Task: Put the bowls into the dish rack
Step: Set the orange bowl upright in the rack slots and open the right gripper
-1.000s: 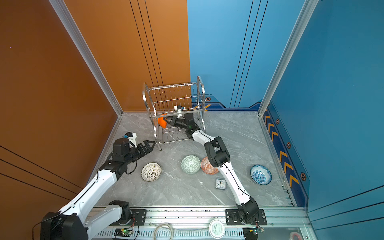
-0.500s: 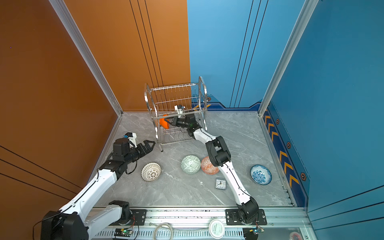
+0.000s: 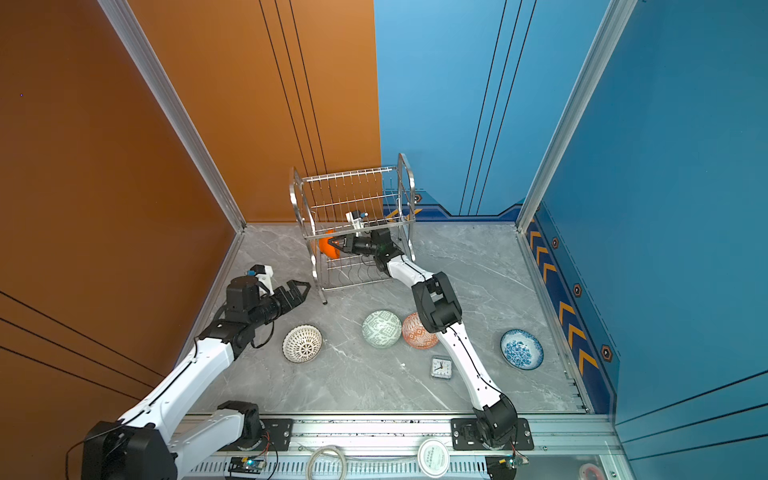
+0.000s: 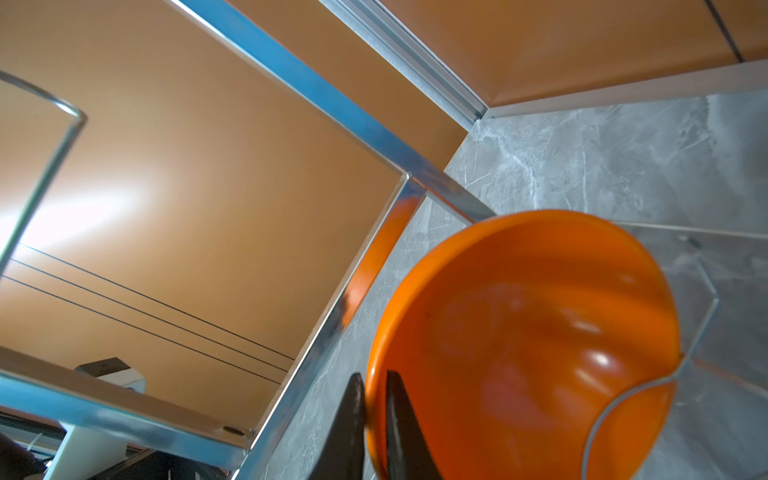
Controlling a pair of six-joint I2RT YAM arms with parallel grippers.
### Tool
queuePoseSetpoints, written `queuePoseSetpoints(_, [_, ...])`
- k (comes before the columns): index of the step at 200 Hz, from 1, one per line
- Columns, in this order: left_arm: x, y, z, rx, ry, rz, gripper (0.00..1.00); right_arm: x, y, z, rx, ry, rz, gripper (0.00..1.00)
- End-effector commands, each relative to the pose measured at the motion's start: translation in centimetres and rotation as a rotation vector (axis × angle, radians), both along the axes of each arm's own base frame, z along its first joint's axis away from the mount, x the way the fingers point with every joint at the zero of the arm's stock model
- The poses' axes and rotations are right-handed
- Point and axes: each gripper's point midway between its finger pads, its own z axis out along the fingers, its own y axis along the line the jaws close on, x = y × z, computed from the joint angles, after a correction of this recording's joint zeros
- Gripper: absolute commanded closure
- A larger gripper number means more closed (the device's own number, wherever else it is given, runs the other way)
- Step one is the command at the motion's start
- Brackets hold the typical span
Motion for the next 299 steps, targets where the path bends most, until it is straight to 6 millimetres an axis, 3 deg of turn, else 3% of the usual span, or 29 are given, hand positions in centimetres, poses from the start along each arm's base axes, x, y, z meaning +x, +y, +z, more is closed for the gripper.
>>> queuePoseSetpoints(1, [-0.1, 0.2, -0.6, -0.006, 0.009, 0.003, 0.02, -0.8, 0.1, -1.2, -0.039, 0.069, 0.026, 0.77])
queuePoseSetpoints(91, [-0.2, 0.2, -0.6, -0.008, 0.009, 0.002, 0.02, -1.4, -0.5, 1.3, -0.003, 0.033, -0.001, 0.47])
queuePoseSetpoints(136, [-0.2, 0.1, -0.4, -0.010, 0.006, 0.002, 0.02, -2.2, -1.0, 2.0, 0.001, 0.014, -0.028, 0.16])
queuePoseSetpoints(150, [-0.3, 0.1, -0.4, -0.010, 0.003, 0.001, 0.02, -2.3, -1.2, 2.1, -0.007, 0.010, -0.043, 0.00])
queuePoseSetpoints(212, [-0.3, 0.0, -0.1, -0.012, -0.004, -0.003, 0.02, -3.2, -2.2, 2.4, 0.004, -0.004, -0.091, 0.00])
queuePoseSetpoints(225, [-0.3, -0.1, -0.2, -0.013, -0.003, -0.006, 0.02, -3.3, -2.5, 3.2, 0.027, -0.014, -0.097, 0.00])
queuePoseSetpoints(231, [-0.3, 0.0, -0.2, -0.011, -0.002, -0.004, 0.02, -3.7, -2.7, 2.4, 0.025, 0.003, -0.094, 0.00])
queuePoseSetpoints(299, [-0.3, -0.1, -0.2, -0.010, -0.001, -0.004, 0.02, -5.7, -4.1, 2.9, 0.029, -0.023, -0.115, 0.00])
